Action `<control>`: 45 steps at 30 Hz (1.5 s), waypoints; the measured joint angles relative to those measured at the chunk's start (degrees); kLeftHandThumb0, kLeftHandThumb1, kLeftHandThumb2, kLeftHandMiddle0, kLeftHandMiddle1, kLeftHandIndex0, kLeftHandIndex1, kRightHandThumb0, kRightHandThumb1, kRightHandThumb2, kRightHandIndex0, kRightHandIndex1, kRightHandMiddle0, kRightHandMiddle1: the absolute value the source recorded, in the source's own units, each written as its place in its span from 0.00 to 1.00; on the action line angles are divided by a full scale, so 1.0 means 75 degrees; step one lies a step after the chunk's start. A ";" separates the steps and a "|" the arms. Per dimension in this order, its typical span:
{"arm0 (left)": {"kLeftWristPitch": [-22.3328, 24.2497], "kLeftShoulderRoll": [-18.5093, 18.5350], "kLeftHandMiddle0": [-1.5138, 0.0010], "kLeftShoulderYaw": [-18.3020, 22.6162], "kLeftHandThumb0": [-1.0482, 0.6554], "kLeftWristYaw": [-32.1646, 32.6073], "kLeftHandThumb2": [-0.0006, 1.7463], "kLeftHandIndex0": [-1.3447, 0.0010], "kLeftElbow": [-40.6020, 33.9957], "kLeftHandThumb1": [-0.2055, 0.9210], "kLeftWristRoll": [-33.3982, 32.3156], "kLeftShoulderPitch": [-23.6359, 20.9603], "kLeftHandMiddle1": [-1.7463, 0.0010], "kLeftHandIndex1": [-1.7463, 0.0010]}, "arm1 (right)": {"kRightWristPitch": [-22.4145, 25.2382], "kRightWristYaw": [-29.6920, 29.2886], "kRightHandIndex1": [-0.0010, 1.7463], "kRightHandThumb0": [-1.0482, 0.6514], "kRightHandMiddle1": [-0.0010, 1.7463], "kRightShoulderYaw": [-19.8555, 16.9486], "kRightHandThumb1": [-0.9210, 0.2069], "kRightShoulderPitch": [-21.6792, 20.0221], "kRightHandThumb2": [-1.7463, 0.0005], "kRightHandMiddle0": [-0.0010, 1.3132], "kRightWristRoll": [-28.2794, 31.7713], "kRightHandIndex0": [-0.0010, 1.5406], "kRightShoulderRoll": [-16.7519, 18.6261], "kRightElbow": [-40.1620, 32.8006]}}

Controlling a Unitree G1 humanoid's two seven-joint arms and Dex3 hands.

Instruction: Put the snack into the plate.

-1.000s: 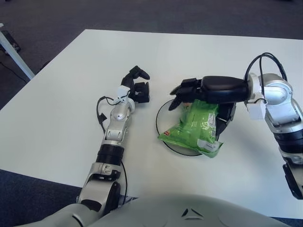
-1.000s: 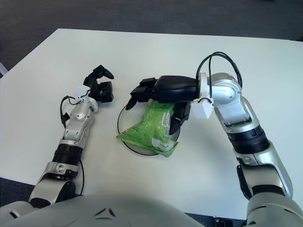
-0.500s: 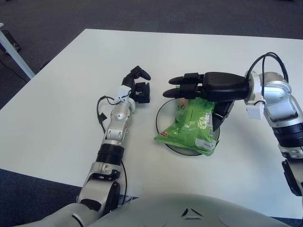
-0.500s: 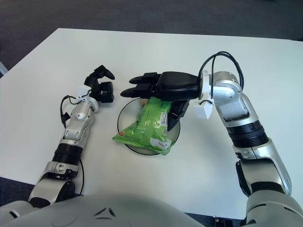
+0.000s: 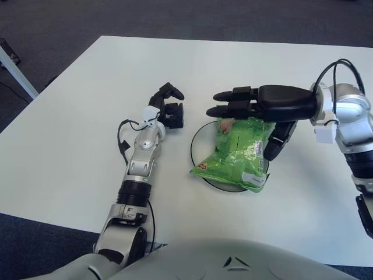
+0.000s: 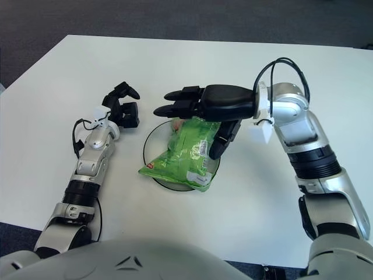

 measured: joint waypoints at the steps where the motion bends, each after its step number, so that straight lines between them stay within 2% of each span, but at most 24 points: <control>1: -0.0020 -0.0003 0.18 0.0009 0.33 -0.0025 0.78 0.52 0.0023 0.43 -0.0015 -0.0002 0.00 0.00 | 0.0004 0.0017 0.00 0.05 0.00 -0.0025 0.08 -0.0022 0.86 0.00 -0.0022 0.00 -0.0071 0.0002; 4: -0.0175 -0.0010 0.18 0.0020 0.33 -0.0114 0.78 0.52 0.0041 0.43 -0.0096 -0.0001 0.00 0.00 | -0.0041 0.0061 0.00 0.05 0.00 -0.0094 0.09 -0.0146 0.86 0.00 -0.0058 0.00 -0.0264 0.0084; 8: -0.0483 -0.0019 0.17 0.0015 0.33 -0.0274 0.78 0.52 0.0036 0.43 -0.0196 0.0010 0.00 0.00 | 0.0040 0.0461 0.00 0.05 0.00 -0.0221 0.11 -0.0452 0.85 0.00 0.0112 0.00 -0.0745 0.0358; 11: -0.0622 -0.0018 0.16 0.0016 0.33 -0.0346 0.78 0.52 0.0034 0.43 -0.0243 -0.0044 0.00 0.00 | 0.1074 0.1025 0.00 0.09 0.03 -0.0285 0.25 -0.0709 0.74 0.00 0.0537 0.00 -0.1228 0.0346; 15: -0.0749 -0.0010 0.15 0.0033 0.33 -0.0440 0.78 0.52 0.0072 0.42 -0.0271 -0.0042 0.00 0.00 | 0.2328 0.1878 0.00 0.10 0.05 -0.0294 0.32 -0.1206 0.66 0.00 0.1089 0.00 -0.1586 0.0418; 19: -0.0948 0.0016 0.14 0.0045 0.33 -0.0545 0.79 0.52 0.0246 0.42 -0.0269 -0.0058 0.00 0.00 | 0.3048 0.2879 0.00 0.09 0.06 -0.0367 0.32 -0.1924 0.63 0.00 0.1886 0.00 -0.1619 0.1042; 23: -0.1044 0.0033 0.14 0.0064 0.33 -0.0592 0.79 0.52 0.0365 0.42 -0.0270 -0.0105 0.00 0.00 | 0.3603 0.3726 0.00 0.09 0.09 -0.0395 0.32 -0.2298 0.61 0.00 0.2393 0.01 -0.1514 0.1755; 24: -0.1047 0.0036 0.14 0.0066 0.33 -0.0603 0.79 0.52 0.0374 0.42 -0.0270 -0.0110 0.00 0.00 | 0.3707 0.3924 0.01 0.08 0.09 -0.0398 0.32 -0.2369 0.61 0.00 0.2467 0.01 -0.1478 0.1985; 27: -0.1074 0.0048 0.14 0.0096 0.33 -0.0654 0.79 0.52 0.0395 0.42 -0.0277 -0.0115 0.00 0.00 | 0.4575 0.4459 0.02 0.03 0.10 -0.0300 0.29 -0.2614 0.64 0.00 0.2465 0.03 -0.1427 0.2638; 29: -0.1081 0.0054 0.13 0.0113 0.33 -0.0671 0.78 0.52 0.0402 0.42 -0.0276 -0.0115 0.00 0.00 | 0.4941 0.4599 0.01 0.01 0.05 -0.0203 0.25 -0.2658 0.67 0.00 0.2459 0.03 -0.1428 0.2729; 34: -0.1087 0.0064 0.13 0.0121 0.33 -0.0683 0.78 0.52 0.0428 0.43 -0.0271 -0.0131 0.00 0.00 | 0.4795 0.4667 0.01 0.00 0.01 0.0324 0.21 -0.2942 0.70 0.00 0.2725 0.01 -0.1448 0.3183; 39: -0.1090 0.0085 0.13 0.0127 0.33 -0.0688 0.78 0.52 0.0470 0.43 -0.0268 -0.0156 0.00 0.00 | 0.4299 0.4669 0.01 0.00 0.00 0.0893 0.20 -0.3495 0.71 0.00 0.2942 0.01 -0.1489 0.4191; 43: -0.1091 0.0102 0.13 0.0126 0.33 -0.0689 0.77 0.53 0.0494 0.45 -0.0263 -0.0169 0.00 0.00 | 0.4094 0.4671 0.01 0.00 0.00 0.1070 0.20 -0.3774 0.71 0.00 0.2779 0.02 -0.1587 0.4901; 44: -0.1091 0.0107 0.13 0.0126 0.33 -0.0688 0.76 0.54 0.0497 0.45 -0.0262 -0.0169 0.00 0.00 | 0.4073 0.4662 0.04 0.00 0.05 0.1044 0.20 -0.3818 0.62 0.01 0.2658 0.05 -0.1613 0.5046; 45: -0.1091 0.0112 0.13 0.0124 0.33 -0.0689 0.76 0.54 0.0496 0.45 -0.0260 -0.0170 0.00 0.00 | 0.4142 0.4530 0.06 0.00 0.08 0.0930 0.21 -0.3786 0.58 0.01 0.2562 0.05 -0.1645 0.5072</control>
